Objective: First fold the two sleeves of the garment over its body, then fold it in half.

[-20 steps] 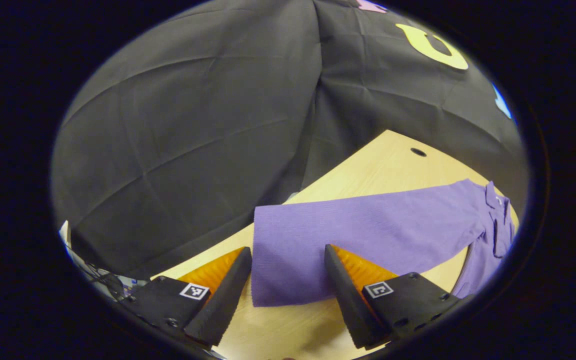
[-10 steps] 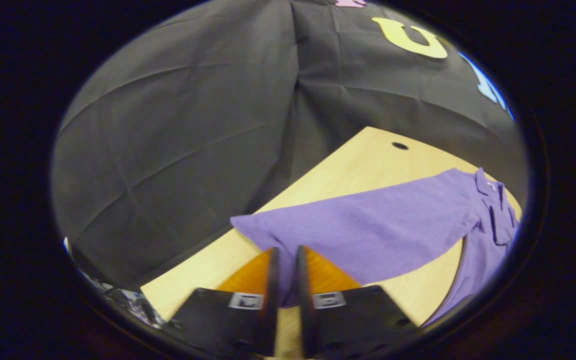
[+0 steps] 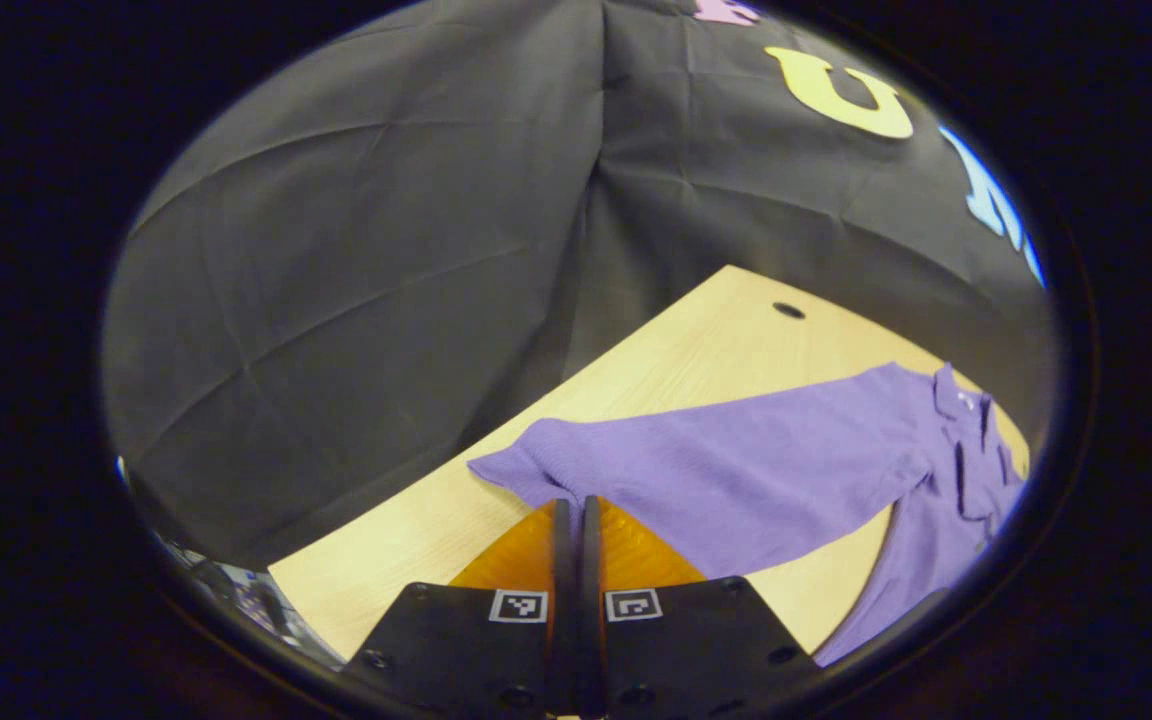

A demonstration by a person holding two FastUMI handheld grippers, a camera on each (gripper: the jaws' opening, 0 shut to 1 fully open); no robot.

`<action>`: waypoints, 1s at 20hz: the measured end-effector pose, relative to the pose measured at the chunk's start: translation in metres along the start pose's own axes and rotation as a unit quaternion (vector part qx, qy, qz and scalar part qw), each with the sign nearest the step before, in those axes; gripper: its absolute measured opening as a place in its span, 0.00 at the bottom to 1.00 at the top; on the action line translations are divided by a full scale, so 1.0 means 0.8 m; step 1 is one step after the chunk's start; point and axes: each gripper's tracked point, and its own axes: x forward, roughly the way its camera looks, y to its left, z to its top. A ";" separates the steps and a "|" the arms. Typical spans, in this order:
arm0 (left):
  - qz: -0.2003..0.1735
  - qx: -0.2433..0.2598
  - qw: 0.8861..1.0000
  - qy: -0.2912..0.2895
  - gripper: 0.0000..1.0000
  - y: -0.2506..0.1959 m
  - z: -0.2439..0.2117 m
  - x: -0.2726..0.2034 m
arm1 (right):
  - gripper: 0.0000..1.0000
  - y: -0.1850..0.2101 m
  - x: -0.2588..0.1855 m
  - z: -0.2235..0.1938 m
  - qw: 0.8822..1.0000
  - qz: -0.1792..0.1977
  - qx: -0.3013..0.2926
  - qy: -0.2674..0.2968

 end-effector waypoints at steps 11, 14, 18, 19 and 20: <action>-0.142 -0.020 0.989 -0.021 0.07 -0.199 0.070 -0.066 | 0.94 -0.061 -0.012 -0.008 1.000 -0.020 0.004 -0.002; -0.188 -0.016 0.982 -0.018 0.07 -0.265 0.074 -0.084 | 0.94 -0.086 -0.018 -0.011 0.999 -0.032 0.019 -0.002; -0.241 0.002 0.970 -0.012 0.07 -0.351 0.069 -0.105 | 0.94 -0.123 -0.027 -0.017 0.998 -0.053 0.042 0.000; -0.253 0.008 0.967 -0.010 0.07 -0.372 0.066 -0.112 | 0.94 -0.132 -0.029 -0.019 0.997 -0.059 0.047 0.001; -0.267 0.011 0.964 -0.010 0.07 -0.392 0.066 -0.117 | 0.94 -0.139 -0.032 -0.019 0.997 -0.063 0.052 0.001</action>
